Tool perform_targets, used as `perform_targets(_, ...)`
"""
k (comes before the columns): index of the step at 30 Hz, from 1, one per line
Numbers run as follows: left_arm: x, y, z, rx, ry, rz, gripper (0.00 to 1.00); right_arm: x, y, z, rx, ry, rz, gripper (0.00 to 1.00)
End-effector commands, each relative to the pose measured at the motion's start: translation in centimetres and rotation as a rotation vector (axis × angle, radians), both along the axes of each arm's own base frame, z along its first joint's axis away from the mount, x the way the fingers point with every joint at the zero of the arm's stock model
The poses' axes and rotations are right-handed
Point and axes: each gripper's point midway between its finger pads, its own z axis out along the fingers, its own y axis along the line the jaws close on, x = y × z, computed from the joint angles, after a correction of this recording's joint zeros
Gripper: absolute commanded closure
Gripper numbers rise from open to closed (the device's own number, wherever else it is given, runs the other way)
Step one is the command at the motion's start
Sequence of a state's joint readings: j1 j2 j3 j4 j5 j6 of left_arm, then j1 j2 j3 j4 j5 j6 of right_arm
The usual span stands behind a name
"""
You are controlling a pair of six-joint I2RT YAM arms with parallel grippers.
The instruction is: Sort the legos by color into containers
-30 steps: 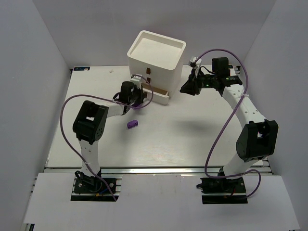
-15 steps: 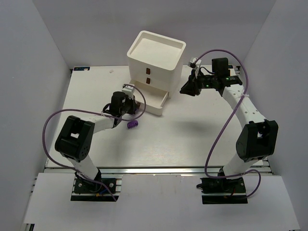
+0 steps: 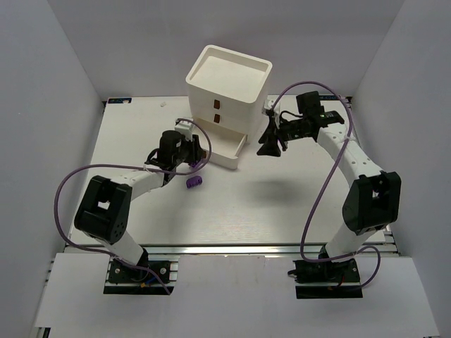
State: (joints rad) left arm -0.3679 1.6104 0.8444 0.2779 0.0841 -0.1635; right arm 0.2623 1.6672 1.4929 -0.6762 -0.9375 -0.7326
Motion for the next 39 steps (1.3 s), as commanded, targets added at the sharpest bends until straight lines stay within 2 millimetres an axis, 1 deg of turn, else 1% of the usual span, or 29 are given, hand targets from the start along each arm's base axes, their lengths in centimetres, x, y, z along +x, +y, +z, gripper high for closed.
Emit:
perform_targets(1,0.9,0.3,3.6,-0.029,-0.047,0.023,0.47,-1.2,0.7,0.1,-0.020,-0.055,0.101,0.41)
perform_targets(2,0.3,0.5,3.6,-0.025,-0.034,0.022,0.47,-1.6,0.9,-0.4,-0.032,-0.066,0.129,0.38)
perform_targets(3,-0.5,0.7,2.7,0.000,-0.020,0.004,0.47,-1.8,1.0,-0.6,-0.037,-0.070,0.139,0.38)
perform_targets(5,-1.5,0.8,2.0,0.023,-0.005,-0.033,0.43,-2.0,1.5,-1.0,-0.044,-0.065,0.154,0.37)
perform_targets(6,-2.2,0.8,1.0,0.050,0.008,-0.065,0.41,-2.0,1.6,-1.1,-0.045,-0.060,0.154,0.37)
perform_targets(8,-3.0,0.6,-0.4,0.081,0.046,-0.118,0.39,-2.1,2.2,-1.4,-0.048,-0.045,0.162,0.36)
perform_targets(9,-3.2,0.6,-1.8,0.113,0.076,-0.148,0.38,-2.0,2.3,-1.3,-0.047,-0.035,0.159,0.36)
perform_targets(10,-3.1,0.3,-2.1,0.119,0.091,-0.167,0.38,-1.9,2.4,-1.3,-0.050,-0.035,0.156,0.36)
perform_targets(11,-3.4,0.3,-2.9,0.130,0.133,-0.176,0.38,-1.9,2.5,-1.3,-0.050,-0.032,0.158,0.36)
perform_targets(12,-3.4,0.3,-3.9,0.166,0.143,-0.204,0.38,-1.9,2.5,-1.4,-0.053,-0.031,0.157,0.36)
perform_targets(15,-3.0,0.3,-4.7,0.200,0.138,-0.206,0.37,-1.9,2.4,-1.5,-0.061,-0.035,0.152,0.35)
perform_targets(16,-2.9,0.4,-5.5,0.210,0.152,-0.204,0.37,-1.8,2.3,-1.5,-0.065,-0.036,0.147,0.35)
perform_targets(18,-2.0,0.7,-5.8,0.231,0.146,-0.182,0.36,-1.9,2.2,-1.6,-0.068,-0.031,0.145,0.35)
perform_targets(19,-1.8,0.9,-6.6,0.248,0.159,-0.171,0.36,-2.0,2.2,-1.7,-0.070,-0.027,0.146,0.35)
perform_targets(21,-0.6,1.3,-6.6,0.277,0.142,-0.140,0.36,-2.1,2.1,-1.7,-0.072,-0.027,0.145,0.34)
perform_targets(22,-0.2,1.4,-6.6,0.287,0.146,-0.137,0.36,-2.1,2.0,-1.8,-0.076,-0.026,0.142,0.34)
perform_targets(23,0.5,1.2,-6.6,0.292,0.131,-0.134,0.36,-2.2,2.1,-1.9,-0.075,-0.023,0.144,0.35)
perform_targets(26,1.4,0.9,-6.4,0.291,0.128,-0.134,0.38,-2.2,2.0,-1.8,-0.079,-0.024,0.143,0.34)
perform_targets(28,1.9,0.6,-5.8,0.286,0.111,-0.136,0.39,-2.0,1.9,-1.8,-0.081,-0.028,0.137,0.34)
perform_targets(30,1.9,0.5,-6.0,0.279,0.122,-0.137,0.46,-2.0,1.9,-2.0,-0.083,-0.022,0.137,0.34)
perform_targets(31,2.0,0.8,-6.0,0.272,0.129,-0.131,0.50,-2.0,2.0,-2.0,-0.084,-0.023,0.137,0.34)
perform_targets(32,1.8,0.8,-6.2,0.270,0.137,-0.134,0.63,-1.9,2.0,-2.0,-0.083,-0.021,0.136,0.34)
perform_targets(35,1.1,0.9,-6.0,0.256,0.155,-0.125,0.78,-1.8,2.1,-2.0,-0.084,-0.025,0.135,0.34)
perform_targets(36,0.9,0.8,-4.9,0.243,0.138,-0.128,0.85,-1.7,2.1,-2.0,-0.085,-0.025,0.134,0.34)
perform_targets(38,0.0,0.9,-4.2,0.225,0.132,-0.129,0.88,-1.6,2.0,-2.1,-0.088,-0.023,0.130,0.34)
perform_targets(39,-0.1,0.8,-1.9,0.206,0.083,-0.128,0.90,-1.6,2.0,-2.1,-0.090,-0.023,0.130,0.34)
